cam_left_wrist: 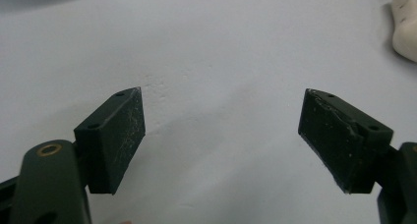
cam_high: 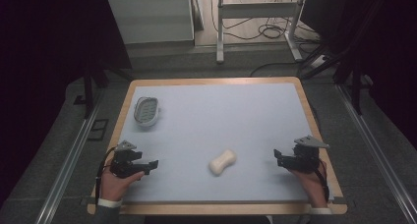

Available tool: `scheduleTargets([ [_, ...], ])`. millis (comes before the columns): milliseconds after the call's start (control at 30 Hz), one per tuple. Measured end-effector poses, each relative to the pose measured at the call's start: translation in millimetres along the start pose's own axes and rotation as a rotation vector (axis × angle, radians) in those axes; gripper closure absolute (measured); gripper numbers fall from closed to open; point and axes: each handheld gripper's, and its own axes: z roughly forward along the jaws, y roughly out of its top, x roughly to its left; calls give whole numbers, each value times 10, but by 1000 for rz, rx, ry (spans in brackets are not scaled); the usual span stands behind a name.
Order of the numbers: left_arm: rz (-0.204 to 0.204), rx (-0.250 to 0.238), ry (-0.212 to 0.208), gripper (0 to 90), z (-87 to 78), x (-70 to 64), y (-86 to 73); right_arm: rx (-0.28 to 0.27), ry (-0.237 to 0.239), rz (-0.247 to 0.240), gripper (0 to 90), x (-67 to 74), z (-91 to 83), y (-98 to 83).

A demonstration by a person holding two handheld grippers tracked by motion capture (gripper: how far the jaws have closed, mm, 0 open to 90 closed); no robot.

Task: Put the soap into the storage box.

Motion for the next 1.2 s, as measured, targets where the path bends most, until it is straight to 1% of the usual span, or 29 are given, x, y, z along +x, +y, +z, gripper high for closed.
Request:
scheduleTargets([
  [67,-1,9,4,181,-3,-4,-3,-17,-37,-16,84,24,-33,10],
  [100,-2,13,7,181,-6,-12,-4,-22,-44,-19,84,27,-37,12],
  [200,4,8,3,181,-17,-16,-4,-19,-40,-14,84,12,-47,11],
  [233,7,3,1,181,-27,-17,-3,-10,-29,-25,84,8,-43,3],
  [267,5,-10,3,181,-51,-13,-1,-6,-33,-30,84,15,-45,-2],
  [333,4,-12,5,181,-59,-9,-1,-2,-30,-32,84,20,-52,-7],
  [400,4,-17,5,181,-66,1,-4,-2,-11,-42,85,23,-65,-12],
  [467,1,-22,23,185,-80,9,-10,-4,-2,-38,89,15,-72,-15],
  [567,-2,-30,30,193,-94,22,-7,-6,3,-27,89,2,-76,-25],
  [667,-6,-33,56,194,-99,49,-10,2,17,-21,89,-41,-68,-55],
  [700,-9,-36,60,194,-98,44,-13,2,21,-18,89,-54,-66,-62],
  [767,-16,-42,55,195,-95,36,-17,8,30,-16,89,-63,-70,-67],
  [800,-16,-40,51,194,-81,8,-19,9,31,-18,89,-60,-71,-69],
  [833,-9,-33,63,195,-76,-5,-18,12,33,-23,89,-57,-73,-72],
  [867,-9,-33,63,196,-76,-5,-18,12,33,-23,89,-57,-73,-72],
  [900,-9,-32,64,196,-77,-20,-13,18,30,-33,89,-48,-77,-75],
  [1000,-6,-32,68,197,-87,-32,-5,12,27,-31,89,-58,-95,-74],
  [1033,-7,-39,68,198,-110,-53,18,13,25,-31,90,-64,-104,-73],
  [1067,-7,-39,68,212,-110,-53,18,13,25,-31,90,-64,-104,-73],
  [1100,2,-50,72,225,-133,-76,36,13,19,-31,94,-75,-114,-74],
  [1133,20,-44,57,224,-174,-107,86,11,16,-29,94,-76,-120,-76],
  [1167,20,-44,57,222,-174,-107,86,13,13,-29,95,-77,-126,-77],
  [1200,26,-43,62,223,-224,-122,143,14,8,-29,95,-75,-130,-79],
])
